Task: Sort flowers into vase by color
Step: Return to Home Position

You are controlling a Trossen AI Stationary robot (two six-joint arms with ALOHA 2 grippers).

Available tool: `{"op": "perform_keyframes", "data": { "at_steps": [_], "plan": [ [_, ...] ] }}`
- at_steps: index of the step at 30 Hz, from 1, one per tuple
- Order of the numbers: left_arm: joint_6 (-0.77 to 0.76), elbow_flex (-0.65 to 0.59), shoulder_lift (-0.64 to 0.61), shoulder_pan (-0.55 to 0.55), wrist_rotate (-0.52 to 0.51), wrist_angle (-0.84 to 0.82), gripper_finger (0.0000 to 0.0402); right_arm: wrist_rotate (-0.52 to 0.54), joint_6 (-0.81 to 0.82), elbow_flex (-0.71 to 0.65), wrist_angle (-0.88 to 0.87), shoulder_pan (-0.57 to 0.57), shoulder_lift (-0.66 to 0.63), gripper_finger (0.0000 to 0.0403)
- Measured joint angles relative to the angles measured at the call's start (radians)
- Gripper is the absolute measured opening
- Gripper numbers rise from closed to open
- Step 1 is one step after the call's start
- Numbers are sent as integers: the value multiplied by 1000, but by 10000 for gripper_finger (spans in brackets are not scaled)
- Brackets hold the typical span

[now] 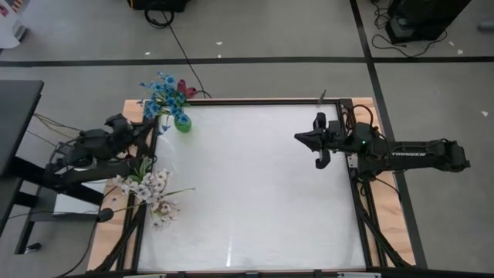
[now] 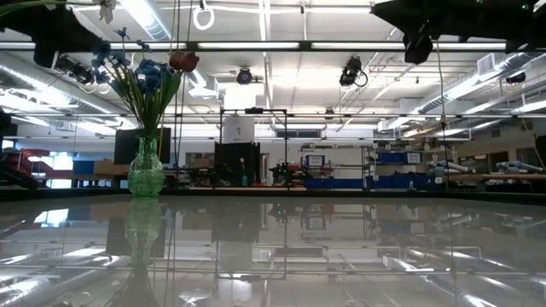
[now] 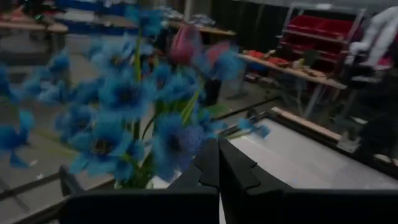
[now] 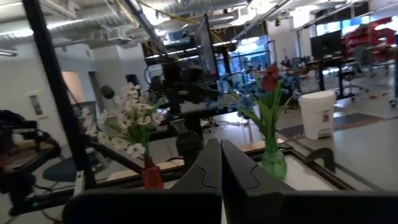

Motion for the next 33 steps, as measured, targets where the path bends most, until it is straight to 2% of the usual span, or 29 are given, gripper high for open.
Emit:
{"op": "perform_keyframes", "data": {
  "at_steps": [3, 5, 8, 13, 19, 23, 29, 33],
  "plan": [
    [-40, -64, 0, 0, -30, 21, 0, -31, 3, 0, 0, 0, 0, 0],
    [-43, -126, 0, 0, -13, 116, 0, -45, 14, 0, 0, 0, 0, 0],
    [-21, -201, 1, 0, 54, 207, 0, -59, 29, 0, 0, 0, 0, 1],
    [-19, -280, 1, 0, 164, 217, 0, -93, 54, 1, 0, 0, -3, 1],
    [92, -342, 1, 0, 397, 295, 0, -121, 54, 1, -16, -2, -3, 1],
    [106, -390, 1, 0, 507, 315, 0, -131, 34, 1, -73, -12, -3, 1],
    [93, -483, 1, 0, 620, 502, 0, -149, -27, -20, -86, -34, -13, 1],
    [71, -528, 1, 0, 670, 540, 0, -123, -13, -82, -61, -47, -48, 2]
  ]
}}
